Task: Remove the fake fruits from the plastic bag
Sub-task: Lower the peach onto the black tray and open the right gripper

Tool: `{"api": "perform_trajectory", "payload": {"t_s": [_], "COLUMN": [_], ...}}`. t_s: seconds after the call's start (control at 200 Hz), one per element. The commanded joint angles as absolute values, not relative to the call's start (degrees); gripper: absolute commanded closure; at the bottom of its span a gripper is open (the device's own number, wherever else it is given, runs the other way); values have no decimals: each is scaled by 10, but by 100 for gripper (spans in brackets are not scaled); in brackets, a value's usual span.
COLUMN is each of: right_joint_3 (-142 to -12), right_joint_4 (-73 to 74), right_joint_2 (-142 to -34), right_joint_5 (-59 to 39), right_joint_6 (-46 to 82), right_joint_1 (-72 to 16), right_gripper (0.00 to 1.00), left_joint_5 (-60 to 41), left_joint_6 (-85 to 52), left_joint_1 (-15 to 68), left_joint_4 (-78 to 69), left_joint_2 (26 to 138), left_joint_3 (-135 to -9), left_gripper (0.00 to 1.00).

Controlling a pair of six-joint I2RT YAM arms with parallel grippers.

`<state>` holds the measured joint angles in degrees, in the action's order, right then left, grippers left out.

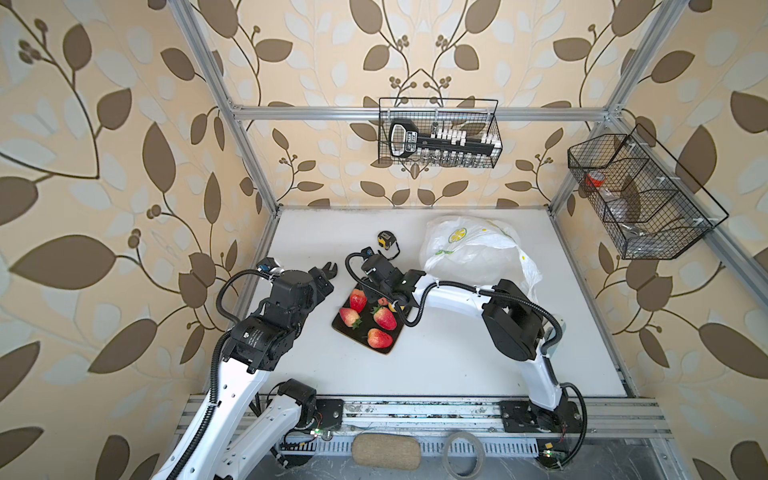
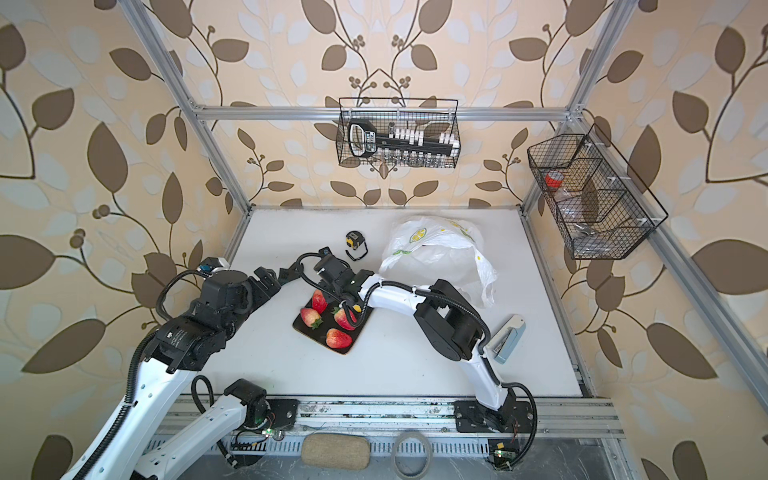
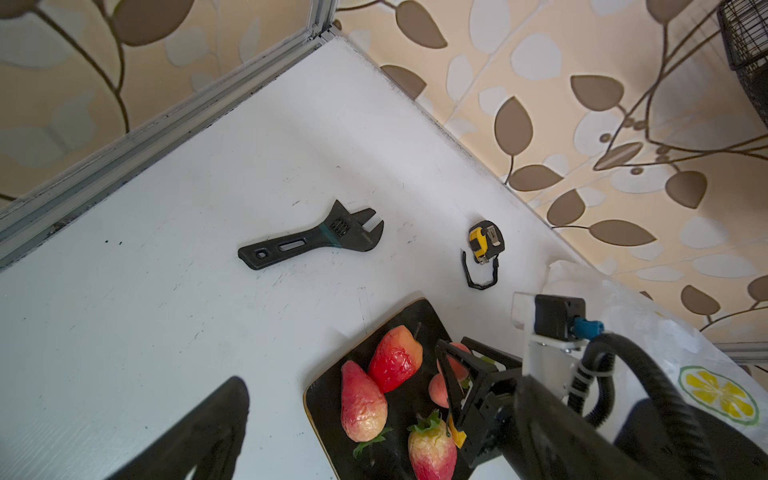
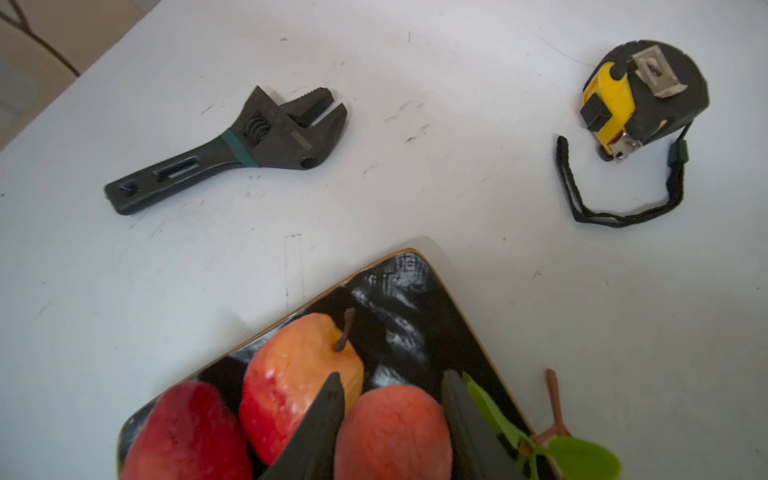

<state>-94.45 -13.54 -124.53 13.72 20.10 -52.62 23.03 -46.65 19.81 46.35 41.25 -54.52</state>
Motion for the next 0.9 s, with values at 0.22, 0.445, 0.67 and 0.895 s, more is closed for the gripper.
{"api": "perform_trajectory", "payload": {"t_s": [0.22, 0.445, 0.67, 0.895], "right_joint_3": [-989, -1012, -993, -871], "right_joint_4": [-153, -162, -171, -142], "right_joint_2": [-1293, -1268, -1177, -1014], "right_joint_5": [119, 109, 89, 70], "right_joint_6": [181, 183, 198, 208], "right_joint_1": [-517, -516, -517, -536], "right_gripper": [48, 35, 34, 36], "left_joint_5": [252, 245, 220, 147], "left_joint_6": [-446, -426, -394, -355], "left_joint_1": [197, 197, 197, 197], "left_joint_4": [474, 464, 432, 379], "left_joint_2": [418, 432, 445, 478], "left_joint_3": [-553, -567, -575, -574], "left_gripper": [1, 1, 1, 1]}}
